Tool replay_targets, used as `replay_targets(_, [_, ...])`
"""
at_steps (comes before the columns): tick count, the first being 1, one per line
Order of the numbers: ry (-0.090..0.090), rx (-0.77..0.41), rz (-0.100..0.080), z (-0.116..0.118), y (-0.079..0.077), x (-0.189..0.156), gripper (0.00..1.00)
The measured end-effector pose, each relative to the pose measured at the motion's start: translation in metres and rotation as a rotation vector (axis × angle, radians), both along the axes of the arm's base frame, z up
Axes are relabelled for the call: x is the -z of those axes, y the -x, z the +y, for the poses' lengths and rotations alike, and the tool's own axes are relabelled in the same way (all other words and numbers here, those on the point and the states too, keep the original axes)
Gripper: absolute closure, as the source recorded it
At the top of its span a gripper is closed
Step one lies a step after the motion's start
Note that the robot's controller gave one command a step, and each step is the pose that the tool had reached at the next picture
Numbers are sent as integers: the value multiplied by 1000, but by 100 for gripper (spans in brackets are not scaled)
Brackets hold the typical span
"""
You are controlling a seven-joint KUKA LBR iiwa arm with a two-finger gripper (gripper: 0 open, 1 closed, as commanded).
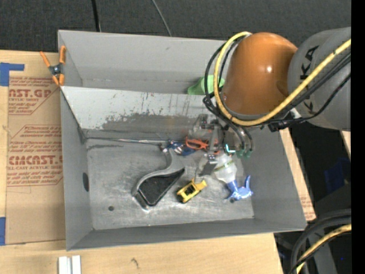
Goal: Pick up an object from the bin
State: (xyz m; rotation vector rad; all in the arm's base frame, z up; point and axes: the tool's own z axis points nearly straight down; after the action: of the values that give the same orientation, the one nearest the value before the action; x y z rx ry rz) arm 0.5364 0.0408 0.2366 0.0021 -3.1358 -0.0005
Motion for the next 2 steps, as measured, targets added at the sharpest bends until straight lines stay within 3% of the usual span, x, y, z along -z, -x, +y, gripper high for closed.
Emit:
replay_targets(1, [-1,1,-7,0,-1,-3,0])
replay_targets(2, [0,-60,-14,-4,-2,39,0])
